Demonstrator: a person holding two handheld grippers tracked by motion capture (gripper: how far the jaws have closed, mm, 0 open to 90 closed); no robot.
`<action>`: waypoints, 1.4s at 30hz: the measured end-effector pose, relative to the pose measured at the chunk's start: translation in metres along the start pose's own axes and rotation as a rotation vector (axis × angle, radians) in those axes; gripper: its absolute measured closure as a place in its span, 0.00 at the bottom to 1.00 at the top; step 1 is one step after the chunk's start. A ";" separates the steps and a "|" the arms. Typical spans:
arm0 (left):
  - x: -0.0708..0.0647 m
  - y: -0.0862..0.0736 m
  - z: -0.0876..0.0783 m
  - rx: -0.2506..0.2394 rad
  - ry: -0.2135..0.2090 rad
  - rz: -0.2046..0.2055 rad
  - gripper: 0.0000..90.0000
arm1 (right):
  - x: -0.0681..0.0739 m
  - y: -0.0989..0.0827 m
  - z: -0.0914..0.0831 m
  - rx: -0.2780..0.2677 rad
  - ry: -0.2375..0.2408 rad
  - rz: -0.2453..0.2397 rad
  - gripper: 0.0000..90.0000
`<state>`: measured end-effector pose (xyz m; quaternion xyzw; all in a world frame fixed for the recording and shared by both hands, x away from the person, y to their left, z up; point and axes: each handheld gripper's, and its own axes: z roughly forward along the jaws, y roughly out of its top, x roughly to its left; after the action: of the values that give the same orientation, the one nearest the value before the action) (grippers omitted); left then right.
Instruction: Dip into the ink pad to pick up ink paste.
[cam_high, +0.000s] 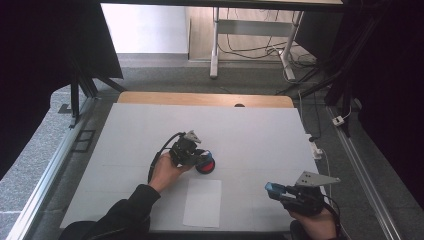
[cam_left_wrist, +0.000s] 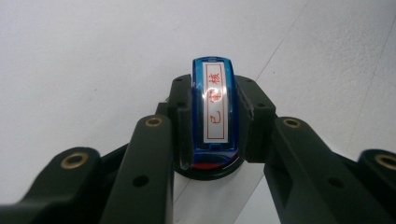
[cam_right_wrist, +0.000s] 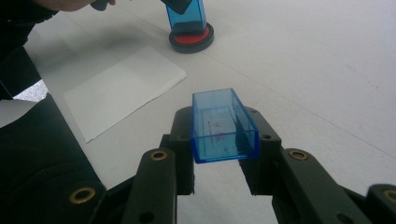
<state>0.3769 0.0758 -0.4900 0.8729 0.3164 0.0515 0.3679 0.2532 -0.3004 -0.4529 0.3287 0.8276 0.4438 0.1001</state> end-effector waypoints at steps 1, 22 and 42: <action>0.000 0.000 0.000 0.000 -0.001 -0.002 0.78 | 0.000 0.000 0.000 0.000 0.000 0.000 0.76; -0.005 0.001 -0.020 -0.037 0.006 0.022 0.78 | 0.000 0.000 -0.001 0.000 0.000 -0.004 0.76; -0.023 -0.001 -0.052 -0.087 -0.048 0.088 0.78 | 0.000 0.000 -0.001 -0.001 -0.002 -0.004 0.76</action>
<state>0.3414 0.0938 -0.4498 0.8702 0.2661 0.0605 0.4102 0.2525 -0.3007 -0.4524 0.3274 0.8279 0.4438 0.1019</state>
